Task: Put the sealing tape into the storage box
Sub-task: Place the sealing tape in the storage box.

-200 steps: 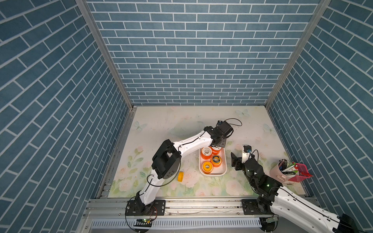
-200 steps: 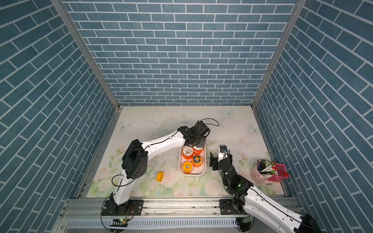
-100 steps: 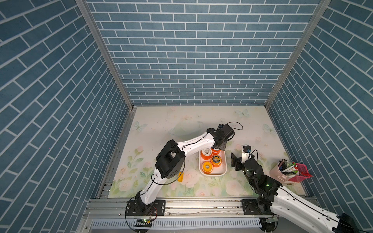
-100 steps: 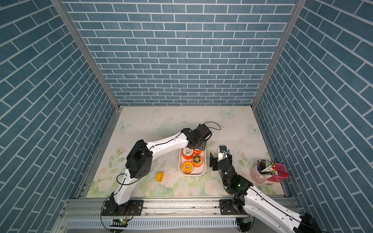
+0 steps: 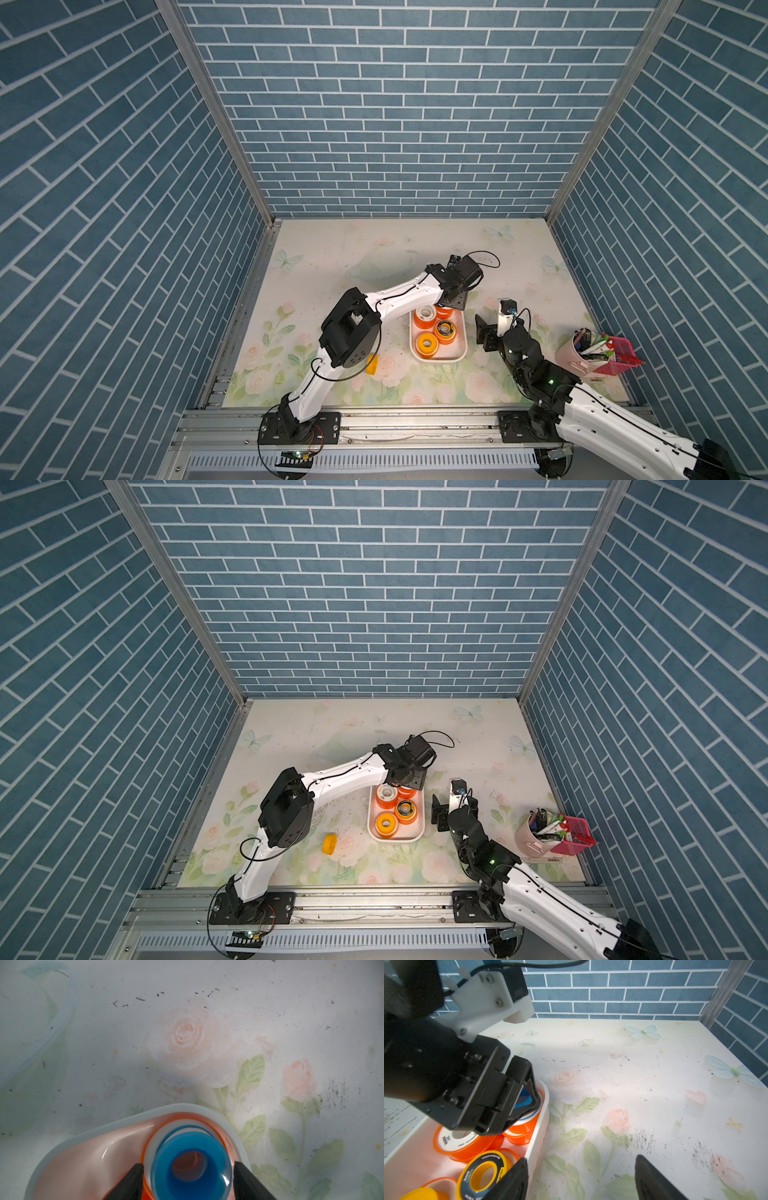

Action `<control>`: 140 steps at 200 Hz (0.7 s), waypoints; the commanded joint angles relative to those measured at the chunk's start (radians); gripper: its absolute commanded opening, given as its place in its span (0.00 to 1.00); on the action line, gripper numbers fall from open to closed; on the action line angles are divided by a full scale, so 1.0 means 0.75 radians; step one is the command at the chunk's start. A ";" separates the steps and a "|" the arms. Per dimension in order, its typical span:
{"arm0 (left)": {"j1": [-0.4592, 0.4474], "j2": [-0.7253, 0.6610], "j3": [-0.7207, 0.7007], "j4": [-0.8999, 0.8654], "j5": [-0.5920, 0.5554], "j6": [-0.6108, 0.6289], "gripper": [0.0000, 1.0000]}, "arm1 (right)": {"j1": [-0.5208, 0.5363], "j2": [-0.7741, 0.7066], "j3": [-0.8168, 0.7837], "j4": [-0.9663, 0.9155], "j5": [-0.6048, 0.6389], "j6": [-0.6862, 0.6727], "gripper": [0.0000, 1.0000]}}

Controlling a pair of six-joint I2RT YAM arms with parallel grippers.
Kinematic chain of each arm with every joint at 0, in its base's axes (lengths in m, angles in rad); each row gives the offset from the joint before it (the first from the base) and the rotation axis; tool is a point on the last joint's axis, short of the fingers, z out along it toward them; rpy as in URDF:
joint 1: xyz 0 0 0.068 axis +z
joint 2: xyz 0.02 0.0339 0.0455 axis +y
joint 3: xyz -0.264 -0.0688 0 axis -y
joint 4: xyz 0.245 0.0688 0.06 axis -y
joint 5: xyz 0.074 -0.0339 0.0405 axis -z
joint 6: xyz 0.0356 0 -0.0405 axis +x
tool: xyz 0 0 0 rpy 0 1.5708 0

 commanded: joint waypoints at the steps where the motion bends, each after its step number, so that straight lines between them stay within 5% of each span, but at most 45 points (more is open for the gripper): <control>1: -0.001 -0.012 -0.003 -0.026 -0.045 0.007 0.71 | -0.004 0.004 -0.008 0.016 0.017 0.041 0.80; 67: 0.009 -0.006 -0.007 -0.031 -0.065 0.015 0.66 | -0.003 0.009 -0.005 0.020 0.017 0.040 0.80; 140: 0.009 -0.132 -0.036 -0.006 -0.038 0.030 0.82 | -0.003 0.010 -0.003 0.018 0.016 0.040 0.81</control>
